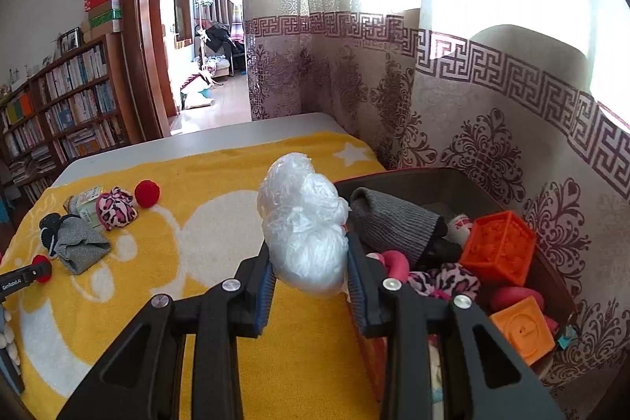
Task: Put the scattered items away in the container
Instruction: 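Carry the white plastic bag into the tin box and open the right gripper, then lower the red ball into the tin box and open the left gripper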
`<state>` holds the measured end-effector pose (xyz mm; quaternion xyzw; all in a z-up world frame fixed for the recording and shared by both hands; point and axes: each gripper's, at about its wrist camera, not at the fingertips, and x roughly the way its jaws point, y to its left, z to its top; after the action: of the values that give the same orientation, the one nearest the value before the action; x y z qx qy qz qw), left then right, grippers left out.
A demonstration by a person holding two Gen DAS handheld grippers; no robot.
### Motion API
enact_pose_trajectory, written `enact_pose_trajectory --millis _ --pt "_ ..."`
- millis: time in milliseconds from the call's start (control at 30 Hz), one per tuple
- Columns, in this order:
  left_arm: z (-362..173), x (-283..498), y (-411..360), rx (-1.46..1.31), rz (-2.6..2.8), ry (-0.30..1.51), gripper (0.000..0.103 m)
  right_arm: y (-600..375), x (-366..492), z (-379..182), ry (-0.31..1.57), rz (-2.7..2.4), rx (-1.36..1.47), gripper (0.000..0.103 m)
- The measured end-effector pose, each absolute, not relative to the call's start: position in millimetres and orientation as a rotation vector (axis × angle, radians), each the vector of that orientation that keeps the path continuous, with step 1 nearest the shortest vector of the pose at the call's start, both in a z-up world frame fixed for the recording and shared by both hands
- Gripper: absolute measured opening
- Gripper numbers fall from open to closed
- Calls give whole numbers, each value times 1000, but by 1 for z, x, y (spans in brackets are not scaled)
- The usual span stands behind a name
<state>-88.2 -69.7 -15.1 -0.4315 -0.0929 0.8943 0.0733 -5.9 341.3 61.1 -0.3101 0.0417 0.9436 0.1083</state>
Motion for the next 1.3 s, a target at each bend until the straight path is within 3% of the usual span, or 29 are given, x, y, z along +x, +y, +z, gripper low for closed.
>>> enact_pose_trajectory --millis 300,700,967,1300 --pt "-16 -87 -71 -1298 2692 -282 38 414 18 52 339 2658 -941 36" --pt "-18 -86 -72 -1302 2689 -299 38 414 9 24 314 2629 -1049 37" --pt "-16 -85 -71 -1297 2703 -295 38 415 25 40 400 2689 -929 64" --pt "27 -59 -20 -1147 2660 -308 38 446 40 53 529 2658 -772 68"
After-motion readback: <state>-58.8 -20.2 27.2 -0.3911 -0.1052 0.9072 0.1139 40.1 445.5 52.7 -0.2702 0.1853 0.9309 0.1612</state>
